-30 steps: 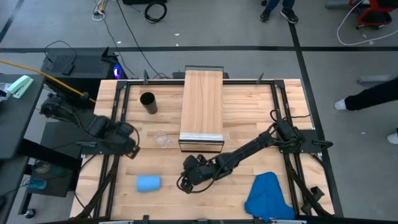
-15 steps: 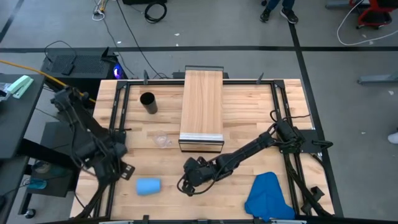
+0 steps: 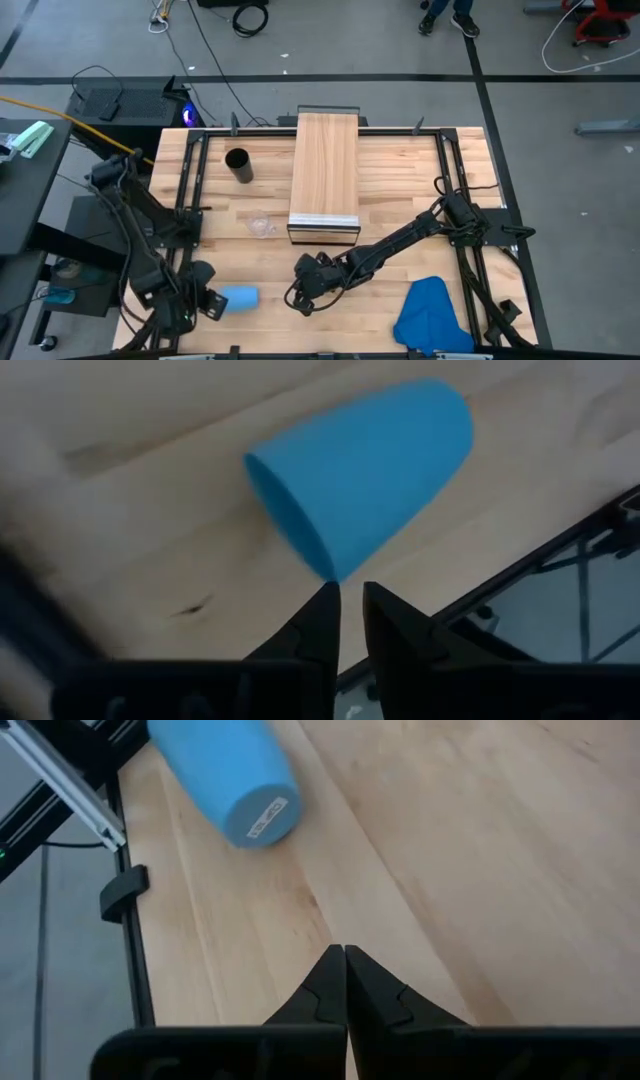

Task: Stack small to large cups/mugs on shelf
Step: Move the blue cup to the middle left of the table

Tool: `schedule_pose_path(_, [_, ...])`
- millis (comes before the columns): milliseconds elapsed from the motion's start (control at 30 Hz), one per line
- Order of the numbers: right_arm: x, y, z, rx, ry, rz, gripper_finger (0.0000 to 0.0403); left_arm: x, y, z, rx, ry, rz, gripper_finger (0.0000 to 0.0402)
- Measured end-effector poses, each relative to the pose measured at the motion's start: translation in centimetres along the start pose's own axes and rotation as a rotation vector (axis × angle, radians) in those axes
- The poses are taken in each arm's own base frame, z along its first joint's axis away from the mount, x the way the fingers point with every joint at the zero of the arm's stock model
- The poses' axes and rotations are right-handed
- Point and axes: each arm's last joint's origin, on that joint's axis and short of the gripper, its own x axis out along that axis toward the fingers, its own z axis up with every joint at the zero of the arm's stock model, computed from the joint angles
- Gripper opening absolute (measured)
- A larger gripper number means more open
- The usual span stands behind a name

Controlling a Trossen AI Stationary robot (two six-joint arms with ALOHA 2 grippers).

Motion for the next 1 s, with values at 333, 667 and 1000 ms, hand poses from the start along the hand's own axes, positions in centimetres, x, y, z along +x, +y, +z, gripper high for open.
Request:
schedule_pose_path(333, [-0.1,0.3,-0.4,0.000,0.068,0.054,0.0004,1.6,-0.1,-0.9,0.019,-0.078,-0.030,0.0067])
schedule_pose_path(667, [-0.3,0.9,-1.2,0.004,0.086,0.069,0.0004,1.3,0.7,-1.0,0.053,-0.058,0.044,0.0082])
schedule_pose_path(1000, [-0.3,0.9,-1.2,0.020,0.086,0.068,0.0004,1.2,1.4,-0.4,0.086,-0.113,0.117,0.0103])
